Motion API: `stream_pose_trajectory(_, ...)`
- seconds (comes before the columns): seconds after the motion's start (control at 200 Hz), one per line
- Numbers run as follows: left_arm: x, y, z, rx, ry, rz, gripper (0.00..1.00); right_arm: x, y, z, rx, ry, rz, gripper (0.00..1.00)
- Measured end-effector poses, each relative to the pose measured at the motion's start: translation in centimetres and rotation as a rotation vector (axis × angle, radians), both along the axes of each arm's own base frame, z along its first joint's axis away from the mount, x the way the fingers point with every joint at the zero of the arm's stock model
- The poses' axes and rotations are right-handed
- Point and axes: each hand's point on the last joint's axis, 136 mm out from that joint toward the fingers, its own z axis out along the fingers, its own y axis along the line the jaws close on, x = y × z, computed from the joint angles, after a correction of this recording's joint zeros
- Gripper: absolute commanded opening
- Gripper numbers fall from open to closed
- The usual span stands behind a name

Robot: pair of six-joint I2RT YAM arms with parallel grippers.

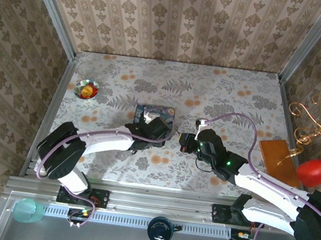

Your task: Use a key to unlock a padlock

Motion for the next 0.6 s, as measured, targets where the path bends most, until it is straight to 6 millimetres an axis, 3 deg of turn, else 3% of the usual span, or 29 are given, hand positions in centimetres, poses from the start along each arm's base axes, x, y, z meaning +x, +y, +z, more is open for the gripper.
stream_pose_trajectory(0.17, 0.5, -0.2, 0.9, -0.01, -0.032, -0.023, 0.66, -0.1, -0.2, -0.1, -0.006, 0.006, -0.003, 0.0)
stream_pose_trajectory(0.33, -1.3, 1.4, 1.1, -0.062, -0.072, -0.058, 0.65, -0.2, -0.4, 0.1, -0.001, 0.003, -0.004, 0.0)
stream_pose_trajectory(0.475, -2.7, 3.2, -0.3, -0.125, -0.085, -0.09, 0.65, -0.4, -0.6, -0.7, -0.009, 0.016, -0.005, 0.0)
stream_pose_trajectory(0.6, -2.6, 5.3, -2.3, -0.154, -0.053, -0.095, 0.65, -0.6, -0.7, -1.2, -0.017, 0.026, -0.006, 0.0)
